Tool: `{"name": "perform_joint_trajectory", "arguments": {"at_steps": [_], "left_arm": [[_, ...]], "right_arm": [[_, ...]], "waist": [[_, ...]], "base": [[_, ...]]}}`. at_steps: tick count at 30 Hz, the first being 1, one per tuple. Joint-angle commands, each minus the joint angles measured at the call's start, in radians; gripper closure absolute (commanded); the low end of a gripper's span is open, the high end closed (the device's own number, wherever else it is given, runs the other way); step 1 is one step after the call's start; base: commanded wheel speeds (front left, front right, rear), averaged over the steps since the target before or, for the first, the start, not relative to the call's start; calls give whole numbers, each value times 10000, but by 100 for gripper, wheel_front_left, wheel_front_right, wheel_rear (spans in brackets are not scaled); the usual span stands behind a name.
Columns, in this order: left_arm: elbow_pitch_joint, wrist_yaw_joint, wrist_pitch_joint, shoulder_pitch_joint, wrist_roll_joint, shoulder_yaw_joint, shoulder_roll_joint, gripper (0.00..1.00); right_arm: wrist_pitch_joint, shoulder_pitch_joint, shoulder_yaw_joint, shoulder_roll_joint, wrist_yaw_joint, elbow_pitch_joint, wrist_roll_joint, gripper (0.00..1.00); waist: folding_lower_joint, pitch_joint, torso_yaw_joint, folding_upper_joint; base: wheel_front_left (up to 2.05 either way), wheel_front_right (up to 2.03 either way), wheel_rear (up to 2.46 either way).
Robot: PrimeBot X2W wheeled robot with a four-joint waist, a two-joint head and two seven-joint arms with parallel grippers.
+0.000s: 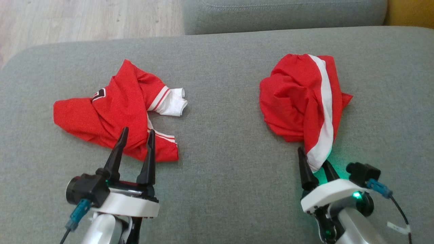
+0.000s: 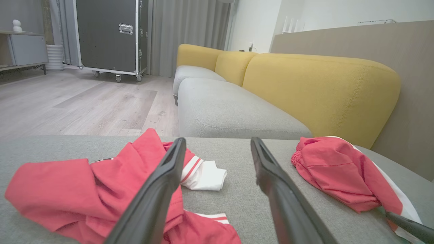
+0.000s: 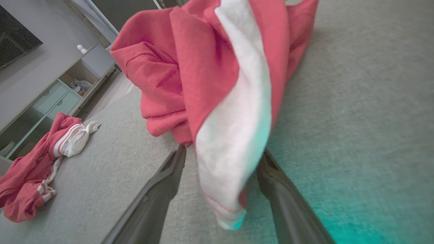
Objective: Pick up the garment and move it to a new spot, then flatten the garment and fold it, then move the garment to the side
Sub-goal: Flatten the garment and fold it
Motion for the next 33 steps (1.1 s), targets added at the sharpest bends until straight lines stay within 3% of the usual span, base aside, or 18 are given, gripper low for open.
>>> {"name": "perform_joint_trajectory", "arguments": {"at_steps": [1, 2, 3, 4, 19, 26, 30, 33], "left_arm": [[-254, -39, -93, -510, 103, 438, 61, 0], [-241, -52, -93, -516, 121, 461, 52, 0], [-223, -65, -93, -523, 137, 486, 48, 0], [-206, -75, -93, -529, 155, 509, 43, 0], [-159, -187, -93, -151, 264, 909, -371, 0], [-177, -251, -93, 136, 276, 965, -589, 0], [-186, -275, -93, 299, 276, 1006, -708, 0], [-200, -286, -93, 474, 273, 1092, -768, 0]], "right_arm": [[-65, -417, 303, -33, -7, -181, 44, 0], [-65, -495, 362, -33, -7, -116, 55, 8], [-65, -581, 372, -33, -7, -101, 30, 87], [-65, -652, 342, -33, -7, -156, 4, 100], [-65, -1202, -1851, -33, -7, -3233, -1990, 100], [205, -3133, -2664, -302, -7, -2932, -3866, 100], [674, -4358, -3173, -749, -7, -2452, -4242, 100], [906, -5001, -2868, -839, -7, -2287, -4325, 100]], "waist": [[-1, 10, -2, -1], [-1, 12, -9, -1], [-1, 7, -23, -1], [-1, -5, -40, -1], [-1, -932, -268, -1], [-1, -1431, -11, -1], [-1, -1656, 296, -1], [-1, -1793, 472, -1]], "base": [[0, 0, 0], [0, 0, 0], [0, 0, 0], [0, 0, 0], [0, 0, 0], [0, 0, 0], [0, 0, 0], [0, 0, 0]]}}
